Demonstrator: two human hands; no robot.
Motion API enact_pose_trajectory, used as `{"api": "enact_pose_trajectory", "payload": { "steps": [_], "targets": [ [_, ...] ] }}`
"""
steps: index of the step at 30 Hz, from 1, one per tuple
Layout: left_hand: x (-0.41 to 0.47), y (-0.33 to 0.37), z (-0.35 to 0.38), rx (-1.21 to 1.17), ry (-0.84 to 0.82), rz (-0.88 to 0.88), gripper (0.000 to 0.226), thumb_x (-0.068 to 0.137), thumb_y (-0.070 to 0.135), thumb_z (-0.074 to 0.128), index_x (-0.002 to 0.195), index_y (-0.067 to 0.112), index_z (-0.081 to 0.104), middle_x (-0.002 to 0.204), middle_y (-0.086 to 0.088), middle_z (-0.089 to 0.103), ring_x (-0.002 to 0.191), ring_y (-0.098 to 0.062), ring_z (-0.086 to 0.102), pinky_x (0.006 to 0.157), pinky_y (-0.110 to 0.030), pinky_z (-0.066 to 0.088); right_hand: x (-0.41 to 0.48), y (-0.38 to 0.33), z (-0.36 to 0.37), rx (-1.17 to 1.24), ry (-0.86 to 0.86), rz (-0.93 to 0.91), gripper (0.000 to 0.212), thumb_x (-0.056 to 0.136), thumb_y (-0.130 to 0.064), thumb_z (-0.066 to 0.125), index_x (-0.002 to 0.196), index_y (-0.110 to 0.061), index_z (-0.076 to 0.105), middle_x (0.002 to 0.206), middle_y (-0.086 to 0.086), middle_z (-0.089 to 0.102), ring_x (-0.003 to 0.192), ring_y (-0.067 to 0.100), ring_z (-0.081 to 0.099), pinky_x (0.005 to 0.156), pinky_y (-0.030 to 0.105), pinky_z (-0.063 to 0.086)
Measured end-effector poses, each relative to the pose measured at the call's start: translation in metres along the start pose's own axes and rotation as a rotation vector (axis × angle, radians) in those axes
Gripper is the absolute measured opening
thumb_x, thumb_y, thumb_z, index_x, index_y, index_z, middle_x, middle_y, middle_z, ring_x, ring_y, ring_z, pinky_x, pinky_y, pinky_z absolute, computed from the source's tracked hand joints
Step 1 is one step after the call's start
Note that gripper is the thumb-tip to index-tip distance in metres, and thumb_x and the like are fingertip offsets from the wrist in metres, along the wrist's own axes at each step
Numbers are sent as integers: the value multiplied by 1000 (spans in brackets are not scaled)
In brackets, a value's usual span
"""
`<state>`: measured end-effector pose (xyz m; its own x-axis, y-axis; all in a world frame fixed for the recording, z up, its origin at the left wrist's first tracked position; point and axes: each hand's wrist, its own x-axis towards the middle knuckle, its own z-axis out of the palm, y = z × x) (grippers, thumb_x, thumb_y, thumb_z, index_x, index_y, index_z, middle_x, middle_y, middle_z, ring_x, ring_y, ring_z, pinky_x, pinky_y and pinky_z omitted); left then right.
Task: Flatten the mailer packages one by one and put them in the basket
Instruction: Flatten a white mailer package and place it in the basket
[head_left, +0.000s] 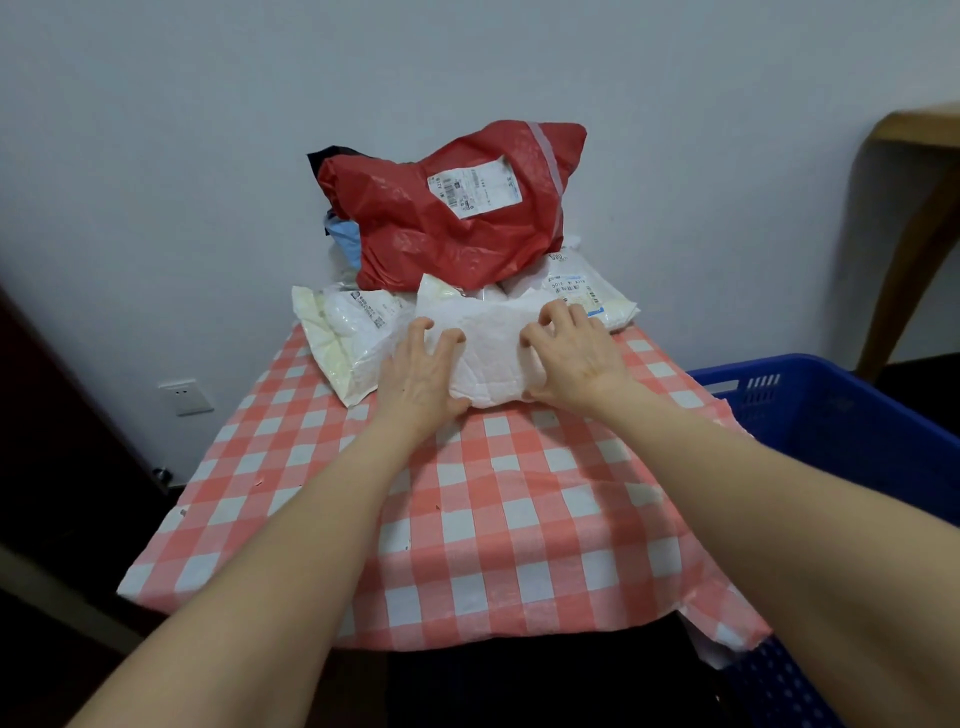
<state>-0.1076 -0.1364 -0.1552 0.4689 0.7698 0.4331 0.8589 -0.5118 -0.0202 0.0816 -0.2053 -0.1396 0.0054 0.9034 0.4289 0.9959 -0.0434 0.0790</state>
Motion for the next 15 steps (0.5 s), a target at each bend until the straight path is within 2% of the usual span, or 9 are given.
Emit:
{"api": "enact_pose_trajectory", "payload": {
  "steps": [4, 7, 11, 15],
  "targets": [
    [-4, 7, 6, 132, -40, 82, 65, 72, 41, 71, 127, 26, 41, 140, -7, 25, 116, -28, 44, 90, -38, 42, 2, -5, 13, -14, -106, 0, 65, 74, -51, 71, 125, -22, 44, 125, 5, 41, 106, 28, 47, 86, 39, 41],
    [-3, 7, 8, 211, -26, 141, 51, 76, 37, 66, 120, 22, 47, 132, -7, 35, 110, -26, 45, 86, -36, 39, 5, -4, 19, -31, -128, -36, 58, 78, -50, 66, 123, -22, 45, 121, 4, 46, 107, 26, 48, 86, 38, 42],
    [5, 7, 11, 249, 10, 262, 29, 72, 28, 69, 97, 14, 61, 106, -7, 52, 90, -26, 53, 65, -35, 43, 13, 2, 19, -4, -193, -86, 50, 81, -50, 64, 120, -23, 52, 117, 1, 52, 108, 23, 52, 83, 35, 42],
    [7, 5, 15, 291, -70, 303, 30, 85, 30, 54, 109, 14, 58, 113, -4, 51, 99, -25, 51, 61, -34, 37, 16, 4, 19, 11, -241, -131, 43, 82, -48, 63, 117, -24, 57, 115, -1, 55, 109, 22, 55, 84, 33, 43]
  ]
}}
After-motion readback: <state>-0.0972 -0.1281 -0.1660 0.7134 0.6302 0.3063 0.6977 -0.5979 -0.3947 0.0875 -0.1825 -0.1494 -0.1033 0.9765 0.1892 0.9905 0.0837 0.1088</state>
